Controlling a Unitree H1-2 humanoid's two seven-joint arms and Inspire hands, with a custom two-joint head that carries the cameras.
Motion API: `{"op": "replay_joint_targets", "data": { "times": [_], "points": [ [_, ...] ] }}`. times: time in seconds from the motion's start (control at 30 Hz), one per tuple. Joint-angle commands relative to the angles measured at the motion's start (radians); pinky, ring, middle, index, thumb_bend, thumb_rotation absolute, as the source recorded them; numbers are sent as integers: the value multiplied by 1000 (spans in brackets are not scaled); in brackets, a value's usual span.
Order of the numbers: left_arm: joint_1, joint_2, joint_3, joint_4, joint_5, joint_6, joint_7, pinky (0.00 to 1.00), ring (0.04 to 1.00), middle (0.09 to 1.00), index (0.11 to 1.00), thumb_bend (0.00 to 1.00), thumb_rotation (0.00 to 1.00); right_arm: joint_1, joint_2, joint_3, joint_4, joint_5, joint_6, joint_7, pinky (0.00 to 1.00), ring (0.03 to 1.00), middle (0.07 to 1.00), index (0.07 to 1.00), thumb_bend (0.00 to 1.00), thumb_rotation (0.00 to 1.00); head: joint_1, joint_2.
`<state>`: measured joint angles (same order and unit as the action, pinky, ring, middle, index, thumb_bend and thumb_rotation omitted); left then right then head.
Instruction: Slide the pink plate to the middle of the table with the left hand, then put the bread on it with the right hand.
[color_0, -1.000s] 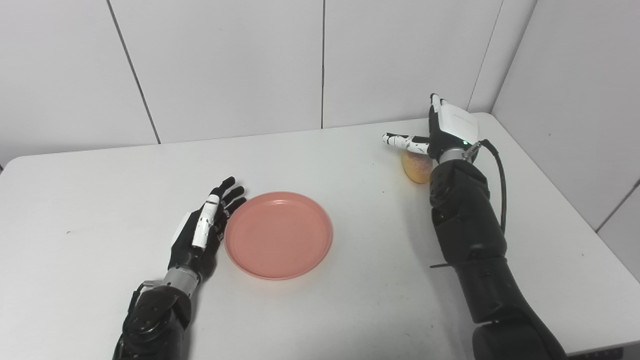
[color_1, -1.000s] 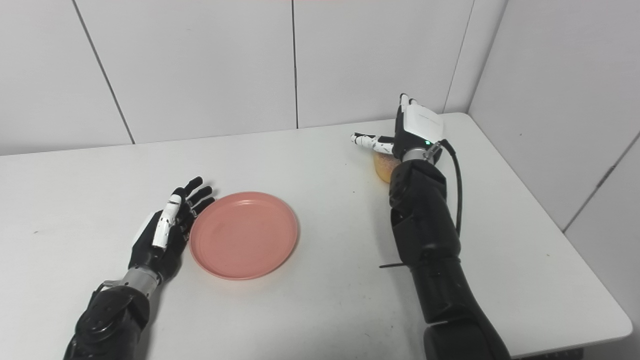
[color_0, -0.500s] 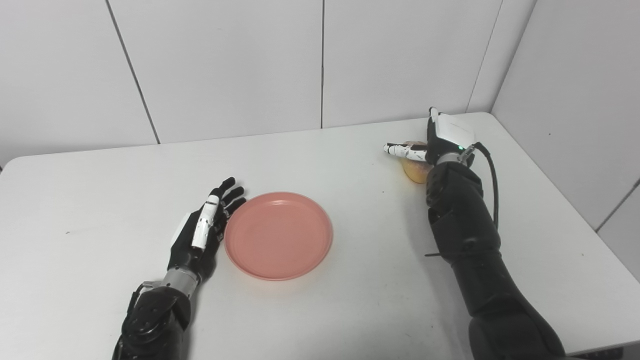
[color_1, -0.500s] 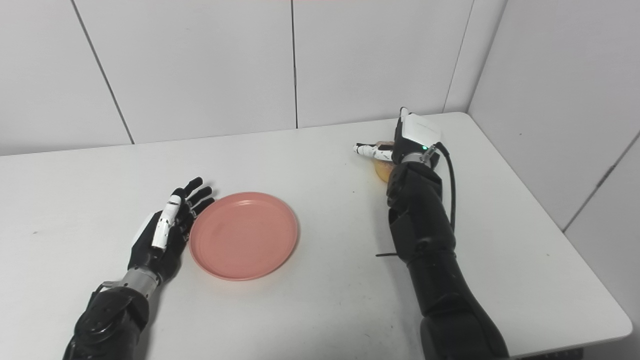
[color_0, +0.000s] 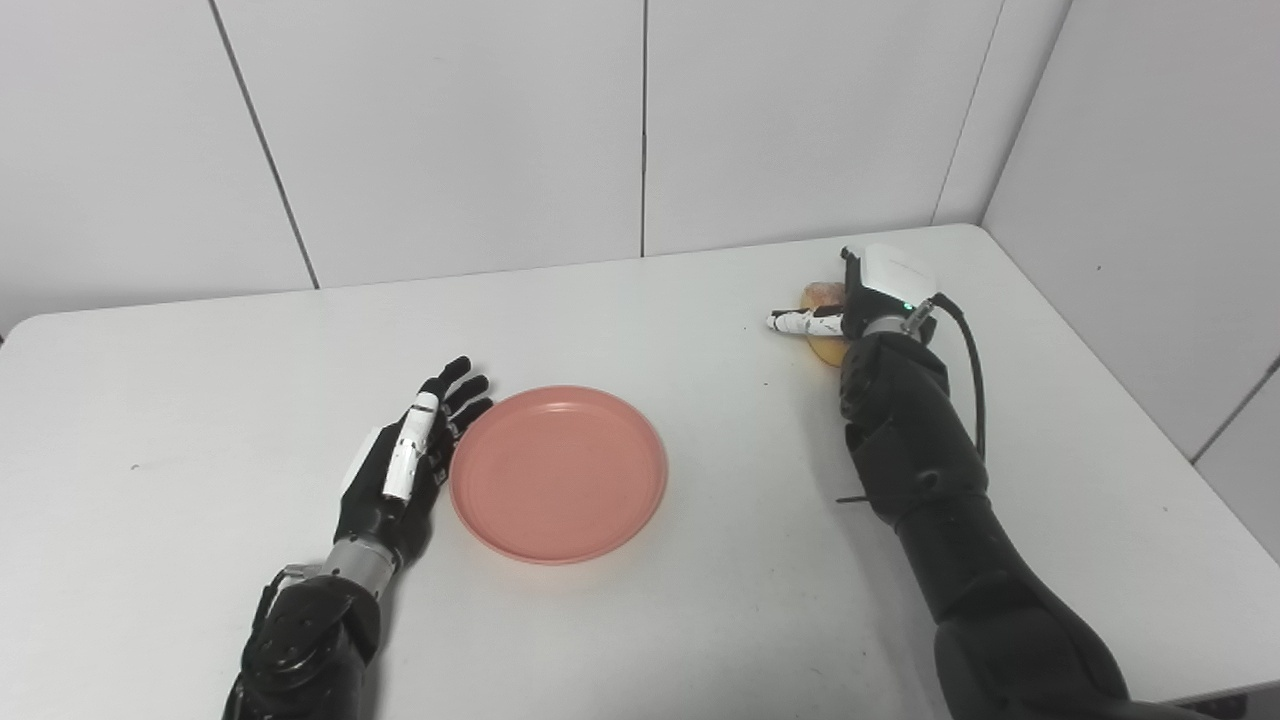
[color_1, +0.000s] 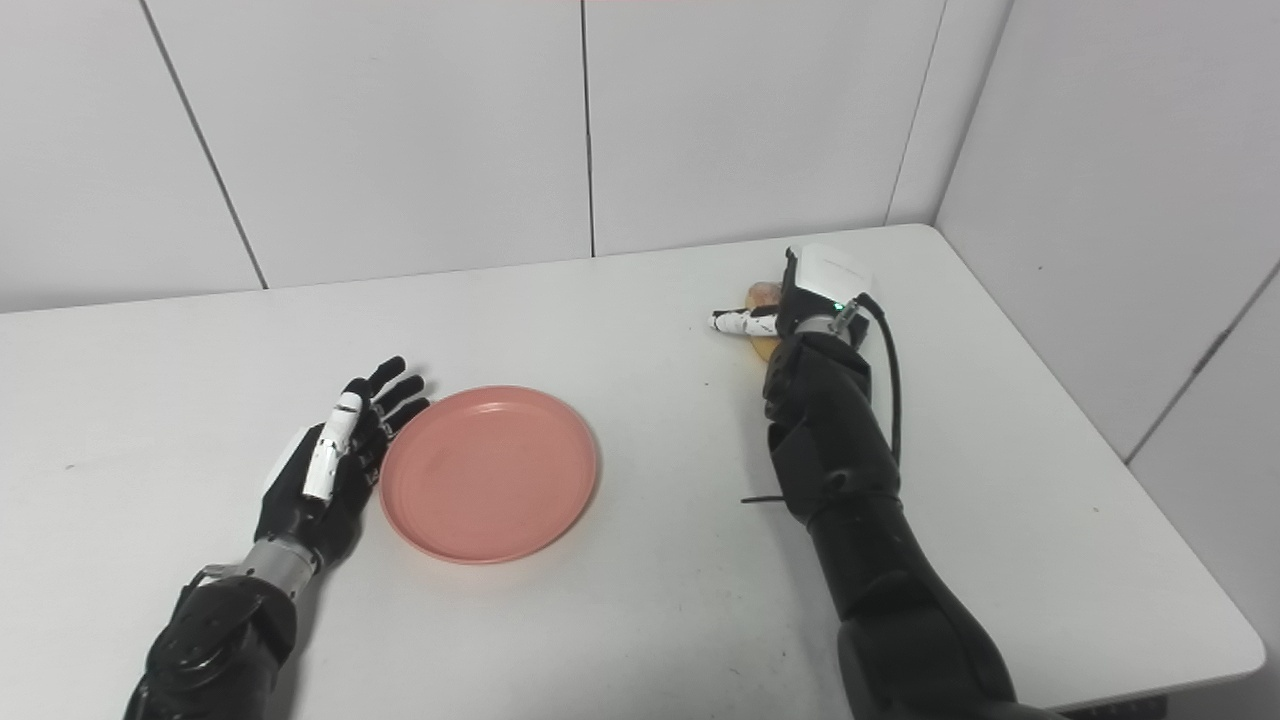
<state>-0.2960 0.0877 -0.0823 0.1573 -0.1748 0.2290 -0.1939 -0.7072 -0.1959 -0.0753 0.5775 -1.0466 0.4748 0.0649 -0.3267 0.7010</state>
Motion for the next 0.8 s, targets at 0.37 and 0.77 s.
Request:
{"op": "replay_joint_targets", "data": {
  "times": [0.37,0.77],
  "points": [
    [5,1,-8,2,5,41,-18,885,895,909,902,356,1000,-59,-50,67,-13,68,-5,-30,401,517,624,720,783,315,-2,6],
    [4,-1,-7,-4,4,50,-15,879,891,905,896,347,1000,-59,-77,131,-4,89,-5,-68,333,450,535,497,493,158,-2,8]
  ]
}}
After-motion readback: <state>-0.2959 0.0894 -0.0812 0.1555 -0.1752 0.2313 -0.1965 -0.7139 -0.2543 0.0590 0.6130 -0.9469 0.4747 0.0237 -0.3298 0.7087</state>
